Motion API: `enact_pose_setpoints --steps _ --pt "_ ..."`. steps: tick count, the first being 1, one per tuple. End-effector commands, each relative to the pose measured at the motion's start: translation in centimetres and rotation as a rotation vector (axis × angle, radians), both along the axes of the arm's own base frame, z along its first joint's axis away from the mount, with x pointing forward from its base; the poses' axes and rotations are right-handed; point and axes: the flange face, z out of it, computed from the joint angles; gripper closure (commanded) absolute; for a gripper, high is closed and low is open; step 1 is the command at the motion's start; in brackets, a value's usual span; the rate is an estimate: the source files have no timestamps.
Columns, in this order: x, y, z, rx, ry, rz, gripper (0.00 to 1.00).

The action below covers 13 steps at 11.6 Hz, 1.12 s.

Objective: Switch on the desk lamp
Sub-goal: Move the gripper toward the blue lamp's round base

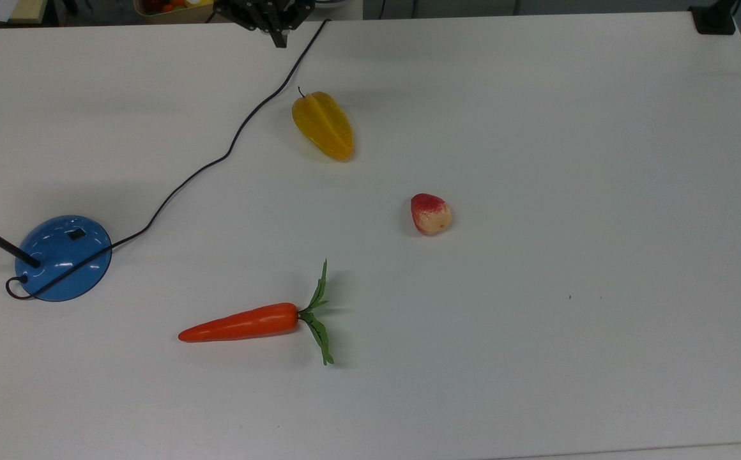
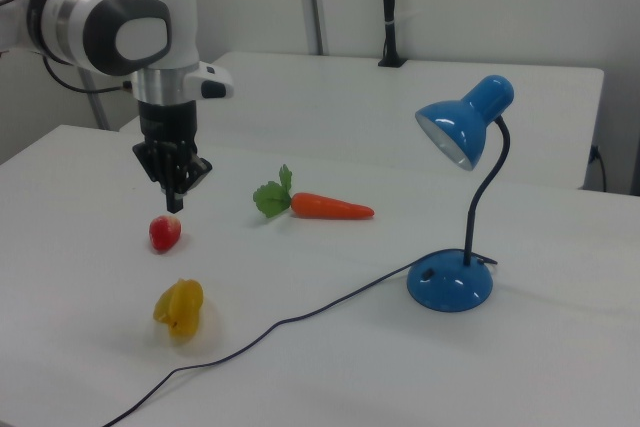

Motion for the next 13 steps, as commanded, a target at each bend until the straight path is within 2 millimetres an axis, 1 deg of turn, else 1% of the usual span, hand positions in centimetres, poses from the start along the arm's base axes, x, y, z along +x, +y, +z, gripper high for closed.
enact_pose_setpoints --steps 1,2,5,6,7,9,10,13 --pt "2.5 -3.5 -3.2 0.002 -0.146 -0.093 1.00" --pt "3.4 -4.3 -4.1 -0.007 -0.184 -0.122 1.00" --pt "6.0 -9.7 -6.8 -0.051 -0.332 -0.256 1.00" --pt "6.5 -10.7 -7.5 -0.064 -0.365 -0.282 1.00" --pt "6.9 -11.9 -8.2 -0.077 -0.388 -0.306 1.00" --pt "7.7 -15.2 -10.2 -0.111 -0.449 -0.381 1.00" --pt "8.2 -16.2 -11.1 -0.122 -0.484 -0.425 1.00" --pt "8.2 -19.4 -12.2 -0.148 -0.535 -0.486 1.00"
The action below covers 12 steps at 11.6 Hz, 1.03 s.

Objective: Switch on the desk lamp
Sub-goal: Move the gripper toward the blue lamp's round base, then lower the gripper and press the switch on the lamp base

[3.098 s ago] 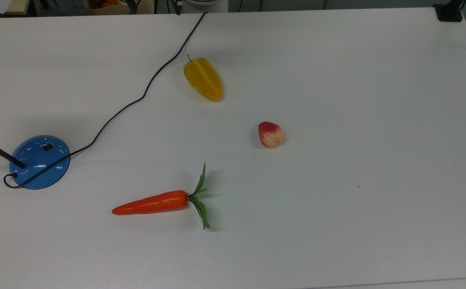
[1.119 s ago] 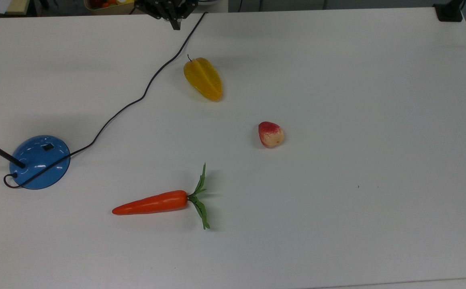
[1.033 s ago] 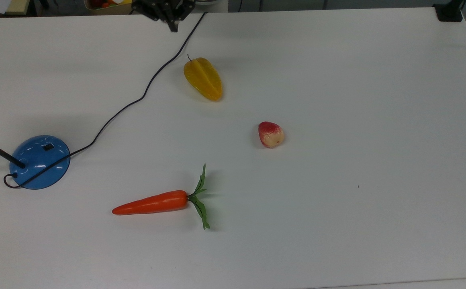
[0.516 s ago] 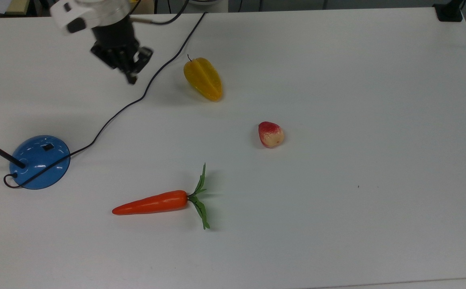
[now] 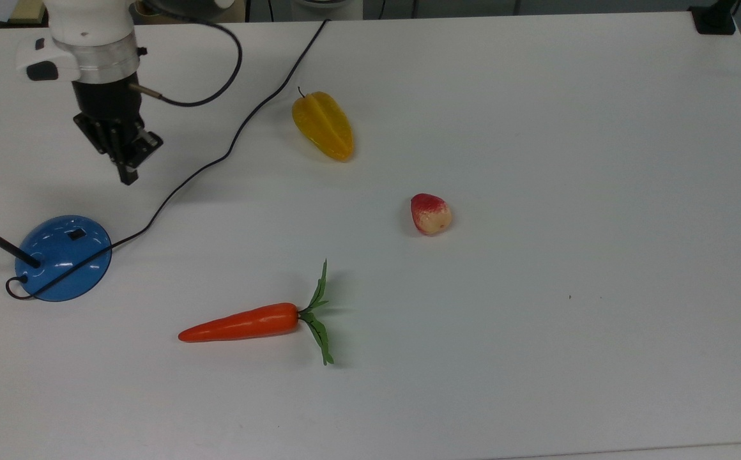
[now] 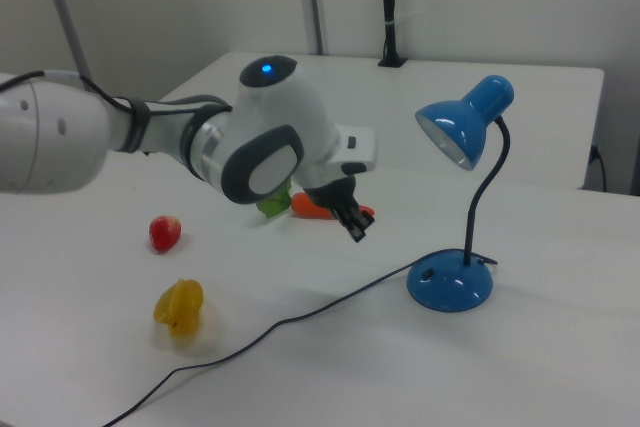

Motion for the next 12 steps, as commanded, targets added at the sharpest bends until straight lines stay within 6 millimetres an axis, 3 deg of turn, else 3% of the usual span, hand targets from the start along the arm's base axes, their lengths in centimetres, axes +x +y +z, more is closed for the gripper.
enact_pose_setpoints --steps 1,6,11,12 --pt "0.0 -3.3 -1.2 -0.010 -0.058 -0.077 1.00" --pt "2.7 -7.2 -3.5 -0.030 -0.147 -0.203 1.00" --pt "3.9 -7.6 -6.0 -0.036 -0.171 -0.243 1.00" --pt "4.4 -7.6 -5.7 -0.038 -0.182 -0.245 1.00"
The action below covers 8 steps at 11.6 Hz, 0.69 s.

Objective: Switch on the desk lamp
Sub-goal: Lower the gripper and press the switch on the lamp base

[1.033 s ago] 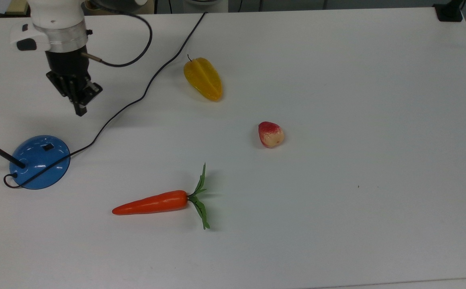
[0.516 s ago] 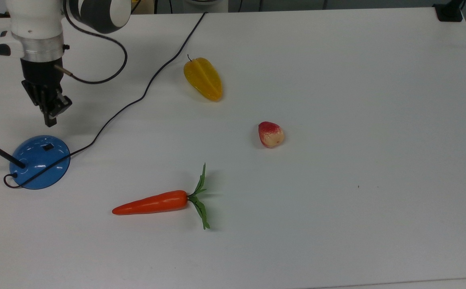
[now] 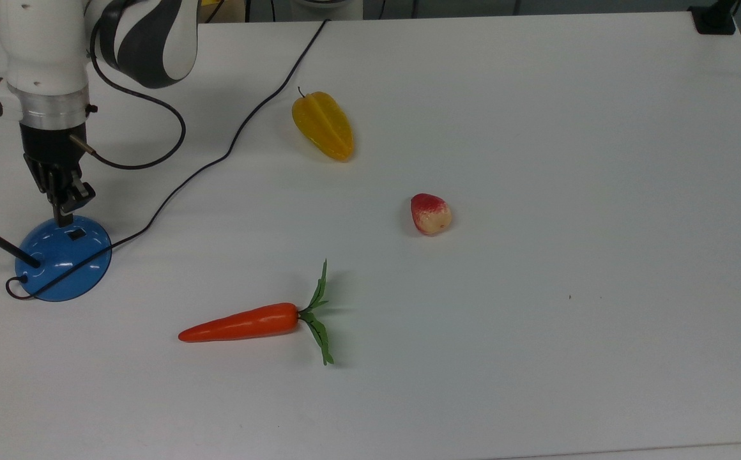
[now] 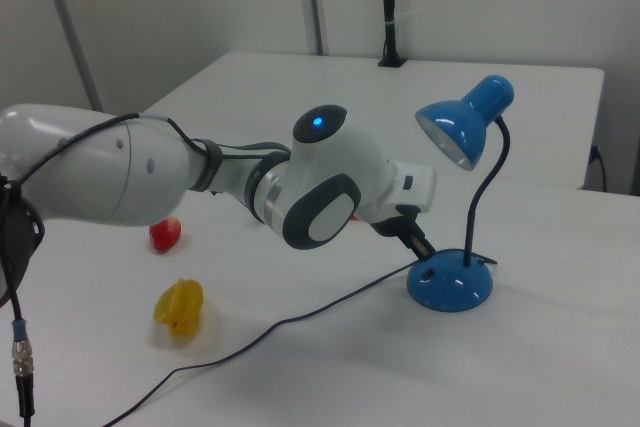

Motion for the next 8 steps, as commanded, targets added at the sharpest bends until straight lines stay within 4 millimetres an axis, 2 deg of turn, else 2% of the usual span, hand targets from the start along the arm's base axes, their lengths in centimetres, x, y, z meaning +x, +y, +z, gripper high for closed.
enact_pose_setpoints --steps 1,6,8 --pt "1.1 -0.2 -0.5 -0.003 -0.028 -0.025 1.00" --pt "1.4 0.1 -3.1 -0.011 -0.001 -0.012 1.00" --pt "1.4 0.1 -3.2 -0.018 -0.013 -0.011 1.00"
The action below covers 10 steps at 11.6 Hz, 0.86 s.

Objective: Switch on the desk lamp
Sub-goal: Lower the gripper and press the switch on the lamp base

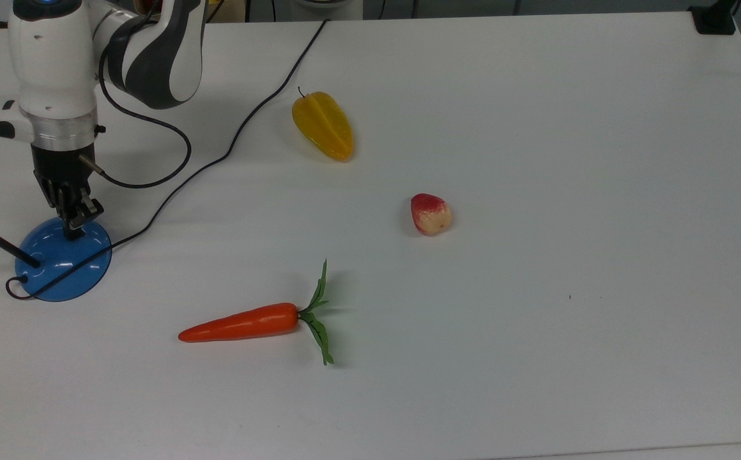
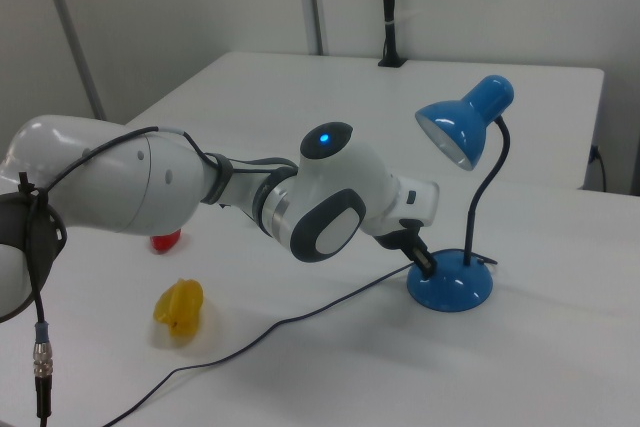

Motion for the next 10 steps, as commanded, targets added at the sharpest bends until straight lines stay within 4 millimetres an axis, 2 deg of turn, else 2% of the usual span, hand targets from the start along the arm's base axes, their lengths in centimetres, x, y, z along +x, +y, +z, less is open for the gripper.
enact_pose_setpoints --steps 1,4,6,7,10 --pt "0.5 -0.1 -0.2 -0.015 -0.028 -0.013 1.00" --pt "0.5 -0.3 -1.5 -0.017 -0.016 -0.013 1.00" --pt "0.6 -0.5 -0.9 -0.021 -0.031 -0.015 1.00" --pt "0.6 -0.5 -0.5 -0.022 -0.037 -0.015 1.00" --pt "-0.4 0.0 2.7 -0.022 -0.058 -0.008 1.00"
